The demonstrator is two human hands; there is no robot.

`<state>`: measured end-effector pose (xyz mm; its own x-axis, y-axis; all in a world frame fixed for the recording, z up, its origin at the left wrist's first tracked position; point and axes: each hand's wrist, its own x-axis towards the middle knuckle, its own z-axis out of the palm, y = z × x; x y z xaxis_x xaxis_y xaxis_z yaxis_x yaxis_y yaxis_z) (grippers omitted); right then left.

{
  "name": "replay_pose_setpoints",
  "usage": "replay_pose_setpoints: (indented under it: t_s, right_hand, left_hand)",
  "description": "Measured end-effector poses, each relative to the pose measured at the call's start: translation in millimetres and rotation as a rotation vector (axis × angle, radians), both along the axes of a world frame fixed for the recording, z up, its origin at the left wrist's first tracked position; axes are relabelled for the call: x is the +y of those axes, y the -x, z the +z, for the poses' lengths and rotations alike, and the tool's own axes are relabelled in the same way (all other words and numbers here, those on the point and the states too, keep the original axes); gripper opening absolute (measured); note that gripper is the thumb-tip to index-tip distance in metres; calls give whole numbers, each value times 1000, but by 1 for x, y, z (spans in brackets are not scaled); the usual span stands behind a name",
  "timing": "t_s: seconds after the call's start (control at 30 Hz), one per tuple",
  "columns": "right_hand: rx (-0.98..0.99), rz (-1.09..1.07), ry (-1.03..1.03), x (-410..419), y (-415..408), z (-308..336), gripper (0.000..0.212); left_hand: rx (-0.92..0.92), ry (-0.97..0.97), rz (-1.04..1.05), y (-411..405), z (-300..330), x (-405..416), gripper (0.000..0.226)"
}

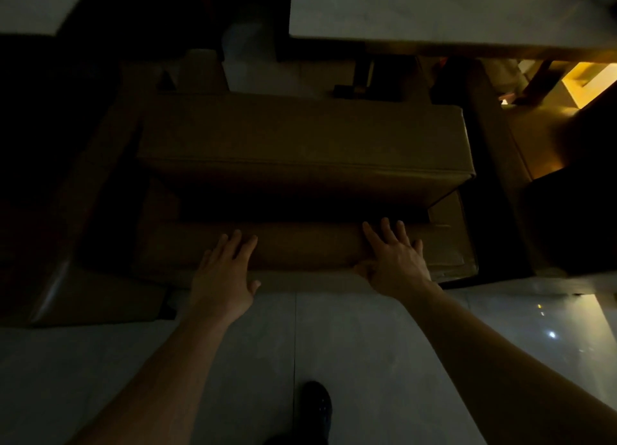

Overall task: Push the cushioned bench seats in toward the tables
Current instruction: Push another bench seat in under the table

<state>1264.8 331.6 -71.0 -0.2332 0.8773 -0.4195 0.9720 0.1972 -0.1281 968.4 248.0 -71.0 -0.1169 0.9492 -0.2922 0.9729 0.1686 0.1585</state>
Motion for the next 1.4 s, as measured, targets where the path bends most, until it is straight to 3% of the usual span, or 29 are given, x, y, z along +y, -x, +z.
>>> replay_pose_setpoints:
  t_s: [0.2,0.6,1.07,1.4]
  right_hand:
    - [28,-32,37,-26,17,23,90]
    - [77,-40,46,-65,101,112,89]
    - [150,65,-29,-172,382,188,82]
    - [153,284,-44,-203,588,163,76]
  left_hand:
    - [-13,85,13,8,31,-17,81]
    - [-134,-42,-45,96,120,-35,83]
    - [-137,-147,-11,356,202,-157,83]
    - [-158,-181,217,538,173,-232,79]
